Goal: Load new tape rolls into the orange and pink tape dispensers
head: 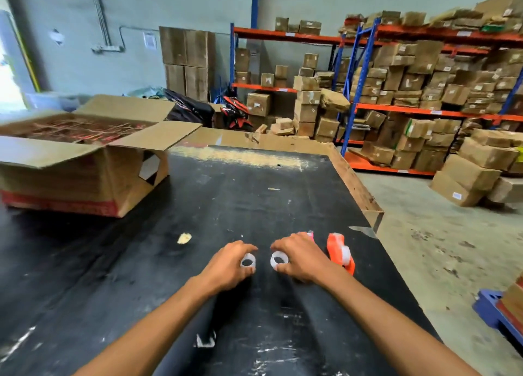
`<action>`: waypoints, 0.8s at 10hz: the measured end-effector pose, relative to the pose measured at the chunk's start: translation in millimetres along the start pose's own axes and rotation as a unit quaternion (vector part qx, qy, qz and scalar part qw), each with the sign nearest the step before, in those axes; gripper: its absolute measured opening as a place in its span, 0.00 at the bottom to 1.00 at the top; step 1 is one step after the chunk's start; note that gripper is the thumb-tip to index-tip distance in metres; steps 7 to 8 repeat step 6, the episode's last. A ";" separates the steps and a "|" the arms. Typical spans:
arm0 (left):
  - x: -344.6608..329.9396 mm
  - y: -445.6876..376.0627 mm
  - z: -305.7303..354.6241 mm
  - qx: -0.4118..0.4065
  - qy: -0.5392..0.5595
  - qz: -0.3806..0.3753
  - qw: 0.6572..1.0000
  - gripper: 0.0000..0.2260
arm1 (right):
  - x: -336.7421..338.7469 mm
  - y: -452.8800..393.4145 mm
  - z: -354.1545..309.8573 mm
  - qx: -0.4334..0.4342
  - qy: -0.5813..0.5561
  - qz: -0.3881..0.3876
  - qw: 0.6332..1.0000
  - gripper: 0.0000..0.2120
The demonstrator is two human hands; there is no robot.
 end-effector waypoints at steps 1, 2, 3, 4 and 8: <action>-6.6 -8.4 -1.9 0.028 -0.012 -0.011 0.999 0.23 | -10.6 -8.1 10.3 0.005 0.005 -0.030 1.000 0.18; -10.6 -11.5 -5.7 0.043 -0.015 -0.011 0.999 0.23 | -20.4 -11.3 10.3 0.017 -0.003 -0.048 0.999 0.20; -11.6 -12.3 -6.2 0.055 0.000 -0.010 0.998 0.26 | -30.1 -11.3 10.4 0.025 -0.038 -0.063 0.997 0.23; -13.4 -12.2 -8.4 0.055 0.009 0.002 0.998 0.30 | -34.1 -9.6 10.1 0.038 -0.041 -0.055 0.997 0.25; -5.1 16.4 -5.6 0.028 0.021 0.042 0.998 0.32 | -14.1 15.7 7.2 0.048 -0.062 0.009 0.997 0.20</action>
Point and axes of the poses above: each hand's wrist, its own y-axis away from the middle knuckle, its own x-axis out of the back of the hand, z = x × y, the point moved 10 cm from there along -y, towards the middle knuckle, and after that the axes turned 15 degrees about x, right-handed, at the moved point
